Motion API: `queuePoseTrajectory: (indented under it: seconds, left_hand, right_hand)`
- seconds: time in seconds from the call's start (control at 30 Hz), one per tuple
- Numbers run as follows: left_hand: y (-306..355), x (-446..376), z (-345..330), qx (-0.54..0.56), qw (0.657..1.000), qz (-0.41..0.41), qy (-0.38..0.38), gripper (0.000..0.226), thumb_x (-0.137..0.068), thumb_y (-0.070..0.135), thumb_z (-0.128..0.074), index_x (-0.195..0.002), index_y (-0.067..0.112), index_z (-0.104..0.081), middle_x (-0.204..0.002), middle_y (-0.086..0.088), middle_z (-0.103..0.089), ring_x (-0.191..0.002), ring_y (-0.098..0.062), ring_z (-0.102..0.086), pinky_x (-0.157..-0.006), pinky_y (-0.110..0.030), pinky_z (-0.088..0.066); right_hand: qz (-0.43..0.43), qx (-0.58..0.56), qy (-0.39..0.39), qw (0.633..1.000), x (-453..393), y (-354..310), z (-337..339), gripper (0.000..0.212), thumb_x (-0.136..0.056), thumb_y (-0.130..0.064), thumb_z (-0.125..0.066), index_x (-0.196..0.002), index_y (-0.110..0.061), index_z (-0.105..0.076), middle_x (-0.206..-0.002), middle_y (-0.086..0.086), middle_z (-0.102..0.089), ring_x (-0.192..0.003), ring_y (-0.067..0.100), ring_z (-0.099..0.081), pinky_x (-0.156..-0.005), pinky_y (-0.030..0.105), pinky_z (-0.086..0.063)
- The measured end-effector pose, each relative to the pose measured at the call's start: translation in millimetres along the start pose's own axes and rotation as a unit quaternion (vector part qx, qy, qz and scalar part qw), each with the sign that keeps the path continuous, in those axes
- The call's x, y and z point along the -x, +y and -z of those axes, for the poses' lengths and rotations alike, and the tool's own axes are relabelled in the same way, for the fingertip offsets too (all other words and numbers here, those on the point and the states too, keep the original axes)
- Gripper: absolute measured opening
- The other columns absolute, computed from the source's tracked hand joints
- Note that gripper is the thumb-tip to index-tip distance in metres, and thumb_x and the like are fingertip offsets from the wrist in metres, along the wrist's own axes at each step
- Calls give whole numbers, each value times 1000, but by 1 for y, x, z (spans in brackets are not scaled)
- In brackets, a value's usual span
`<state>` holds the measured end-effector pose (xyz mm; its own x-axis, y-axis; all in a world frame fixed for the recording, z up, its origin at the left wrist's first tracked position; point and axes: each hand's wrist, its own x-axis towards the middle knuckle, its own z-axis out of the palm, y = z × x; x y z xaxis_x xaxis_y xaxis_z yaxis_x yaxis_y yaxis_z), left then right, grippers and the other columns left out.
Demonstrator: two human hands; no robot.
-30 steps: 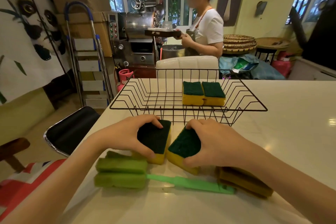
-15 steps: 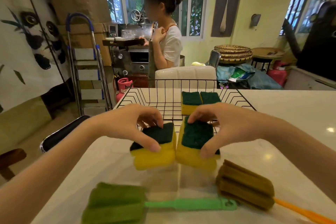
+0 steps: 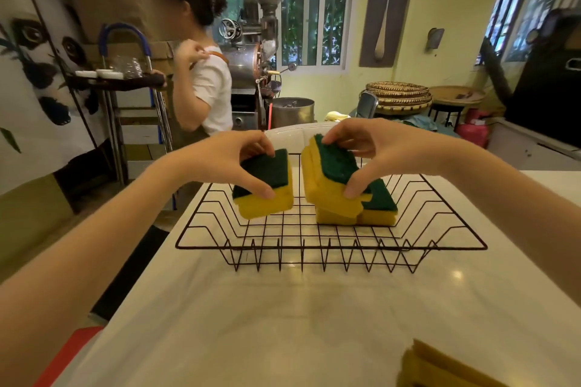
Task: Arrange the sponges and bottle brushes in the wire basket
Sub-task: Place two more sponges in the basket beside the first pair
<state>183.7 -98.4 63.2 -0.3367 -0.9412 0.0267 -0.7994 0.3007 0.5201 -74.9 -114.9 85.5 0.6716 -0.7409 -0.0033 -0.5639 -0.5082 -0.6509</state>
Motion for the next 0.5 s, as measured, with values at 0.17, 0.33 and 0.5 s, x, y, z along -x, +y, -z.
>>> queuePoseTrajectory:
  seconds: [0.17, 0.33, 0.5]
  left_hand:
    - [-35, -39, -18, -65, 998, 18, -2, 69, -60, 31, -81, -117, 26, -44, -115, 6, -49, -108, -16, -49, -86, -28, -48]
    - [-52, -68, -34, -118, 993, 6, -27, 75, -59, 28, -81, -122, 20, -42, -117, -2, -52, -103, -18, -49, -84, -29, -43]
    - [-62, -78, -37, -141, 989, 17, -53, 82, -59, 31, -80, -128, 20, -37, -119, -1, -49, -99, -14, -43, -85, -29, -41]
  right_hand:
    - [-2, -19, 12, 1000, -46, 18, -5, 71, -60, -9, -80, -120, -24, -45, -131, 0, -45, -125, 17, -41, -106, 33, -37]
    - [13, 21, 12, 1000, -85, 35, -19, 72, -62, -10, -80, -123, -18, -43, -124, -2, -44, -119, 15, -41, -101, 27, -38]
    - [-8, 62, -8, 998, -110, 50, -31, 75, -61, -14, -81, -124, -20, -41, -130, 2, -44, -118, 16, -41, -98, 29, -41]
